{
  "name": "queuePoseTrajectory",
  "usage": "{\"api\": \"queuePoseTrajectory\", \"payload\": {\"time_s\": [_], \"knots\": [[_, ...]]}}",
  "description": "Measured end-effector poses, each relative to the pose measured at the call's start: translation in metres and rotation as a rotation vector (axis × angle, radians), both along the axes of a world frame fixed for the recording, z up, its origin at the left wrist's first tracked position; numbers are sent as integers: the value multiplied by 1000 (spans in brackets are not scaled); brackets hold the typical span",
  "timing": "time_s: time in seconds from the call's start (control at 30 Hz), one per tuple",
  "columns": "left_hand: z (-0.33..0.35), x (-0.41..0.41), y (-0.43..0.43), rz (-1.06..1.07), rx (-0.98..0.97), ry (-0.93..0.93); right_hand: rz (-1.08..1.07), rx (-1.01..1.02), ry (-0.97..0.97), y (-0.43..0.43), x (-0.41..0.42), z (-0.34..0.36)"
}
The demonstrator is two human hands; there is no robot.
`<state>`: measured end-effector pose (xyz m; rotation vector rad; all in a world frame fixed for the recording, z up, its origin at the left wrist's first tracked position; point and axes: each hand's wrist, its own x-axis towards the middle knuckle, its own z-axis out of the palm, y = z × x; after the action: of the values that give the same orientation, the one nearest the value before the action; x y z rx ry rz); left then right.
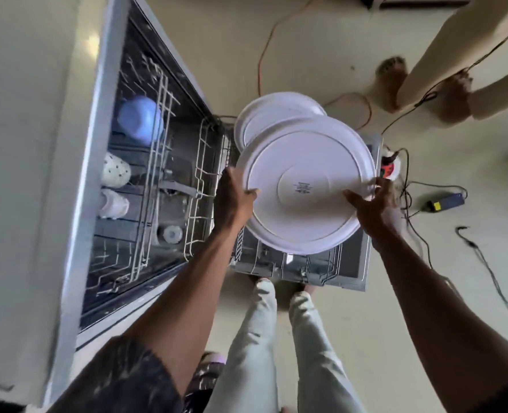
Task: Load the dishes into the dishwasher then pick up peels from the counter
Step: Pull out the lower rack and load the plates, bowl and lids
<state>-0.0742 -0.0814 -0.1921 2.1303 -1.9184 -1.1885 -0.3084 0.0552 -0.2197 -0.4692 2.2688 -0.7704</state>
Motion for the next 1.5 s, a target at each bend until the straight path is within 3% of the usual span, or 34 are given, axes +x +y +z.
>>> {"api": "queuePoseTrajectory", "payload": {"time_s": [0.2,0.4,0.5,0.97,1.5], "knots": [[-72,8,-53,136,-25,72,104,18,-14,-46,-1,-75],[-104,-1,-132,304,-59,301,161,-6,114,-127,-15,-98],[-108,-6,-158,300,-19,323,197,17,146,-157,-23,-105],[-162,11,-183,226,-157,203,315,99,247,-170,-15,-147],[-209,7,-214,243,-154,266,170,35,151,-180,-9,-168]]}}
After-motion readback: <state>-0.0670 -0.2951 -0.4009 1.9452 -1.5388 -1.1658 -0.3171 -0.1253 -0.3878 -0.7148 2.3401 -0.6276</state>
